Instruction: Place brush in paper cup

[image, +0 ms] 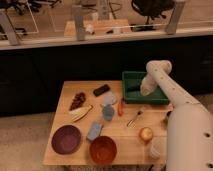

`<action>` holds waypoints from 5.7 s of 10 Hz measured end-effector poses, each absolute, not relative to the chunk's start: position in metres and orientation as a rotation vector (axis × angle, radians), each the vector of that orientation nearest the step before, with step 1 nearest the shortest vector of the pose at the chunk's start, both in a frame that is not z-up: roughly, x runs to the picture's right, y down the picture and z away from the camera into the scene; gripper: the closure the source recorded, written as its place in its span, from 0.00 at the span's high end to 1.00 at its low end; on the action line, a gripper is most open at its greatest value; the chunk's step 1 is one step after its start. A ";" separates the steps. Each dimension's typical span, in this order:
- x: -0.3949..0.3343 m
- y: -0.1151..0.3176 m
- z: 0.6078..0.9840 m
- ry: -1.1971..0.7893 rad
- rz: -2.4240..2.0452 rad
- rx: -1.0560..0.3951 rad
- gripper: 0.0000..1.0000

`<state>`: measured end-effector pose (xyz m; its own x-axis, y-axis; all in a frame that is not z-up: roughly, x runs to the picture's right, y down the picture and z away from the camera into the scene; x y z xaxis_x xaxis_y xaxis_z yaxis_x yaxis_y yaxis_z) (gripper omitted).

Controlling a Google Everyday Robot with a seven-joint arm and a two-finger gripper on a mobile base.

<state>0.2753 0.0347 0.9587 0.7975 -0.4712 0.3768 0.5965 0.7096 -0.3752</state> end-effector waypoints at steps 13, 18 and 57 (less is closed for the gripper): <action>0.269 -0.018 0.960 -0.281 -0.313 -0.452 0.80; 0.262 -0.018 0.963 -0.290 -0.305 -0.464 0.80; 0.248 0.018 1.022 -0.220 -0.315 -0.559 0.02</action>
